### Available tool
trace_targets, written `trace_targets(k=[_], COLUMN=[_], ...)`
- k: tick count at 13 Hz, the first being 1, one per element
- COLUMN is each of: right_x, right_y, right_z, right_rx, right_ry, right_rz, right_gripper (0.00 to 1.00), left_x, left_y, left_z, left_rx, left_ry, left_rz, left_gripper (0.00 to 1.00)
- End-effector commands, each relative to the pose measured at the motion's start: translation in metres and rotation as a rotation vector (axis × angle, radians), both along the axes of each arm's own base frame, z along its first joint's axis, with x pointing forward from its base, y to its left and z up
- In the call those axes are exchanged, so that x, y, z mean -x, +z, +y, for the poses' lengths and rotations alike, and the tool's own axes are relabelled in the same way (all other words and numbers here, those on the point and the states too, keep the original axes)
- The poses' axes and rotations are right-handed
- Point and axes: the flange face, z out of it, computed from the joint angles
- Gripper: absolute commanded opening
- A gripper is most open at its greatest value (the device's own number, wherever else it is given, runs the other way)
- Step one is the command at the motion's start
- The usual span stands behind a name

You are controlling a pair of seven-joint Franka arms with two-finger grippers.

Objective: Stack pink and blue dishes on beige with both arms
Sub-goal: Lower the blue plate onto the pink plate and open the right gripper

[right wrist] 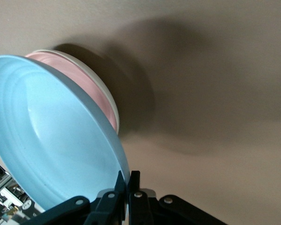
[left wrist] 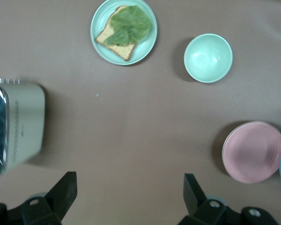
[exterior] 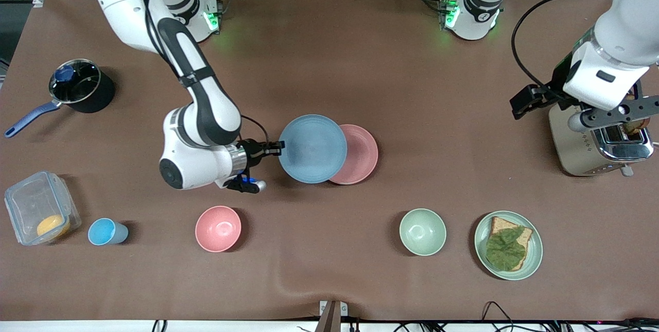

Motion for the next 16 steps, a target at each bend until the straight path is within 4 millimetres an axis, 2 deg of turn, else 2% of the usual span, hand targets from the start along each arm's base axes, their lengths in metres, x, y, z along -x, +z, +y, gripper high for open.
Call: trace_targets(k=[1,3,5,9,11,12,13,14,16], right_x=[-0.002,0.003,0.01,0.02,0.02,0.02,0.021,0.023,0.018], right_y=[-0.015,-0.029,-0.039,-0.055,-0.059,-0.06,-0.061,-0.063,-0.061], right_z=[0.025,0.042,0.059,0.078,0.079,0.081,0.085,0.09,0.086], right_rx=[-0.019,-0.026,-0.021,-0.024,-0.021,-0.023,-0.028,-0.028,-0.029], right_ry=[-0.052,-0.067,-0.064,-0.067,-0.072,-0.082,-0.085,-0.082,-0.092], right_rz=[-0.014,-0.031,-0.046,-0.044,-0.049,-0.056,-0.067,-0.085,-0.098], right_gripper=[0.0,0.0,0.0,0.0,0.0,0.14,0.93,1.0,1.0], left_x=[0.007,0.008,0.011,0.015,0.018,0.019,0.02,0.023,0.024], left_y=[0.016,0.02,0.02,0.019,0.02,0.018,0.015,0.015,0.015], left_z=[0.029,0.038,0.038,0.036,0.036,0.037,0.038,0.037,0.036], left_rx=[0.001,0.023,0.021,0.014,0.01,0.009,0.007,0.005,0.023], left_ry=[-0.061,-0.045,-0.046,-0.052,-0.052,-0.049,-0.046,-0.048,-0.048], left_rz=[-0.003,-0.005,-0.005,-0.001,0.0,0.004,0.01,0.012,0.016], left_gripper=[1.0,1.0,1.0,1.0,1.0,1.0,1.0,1.0,1.0])
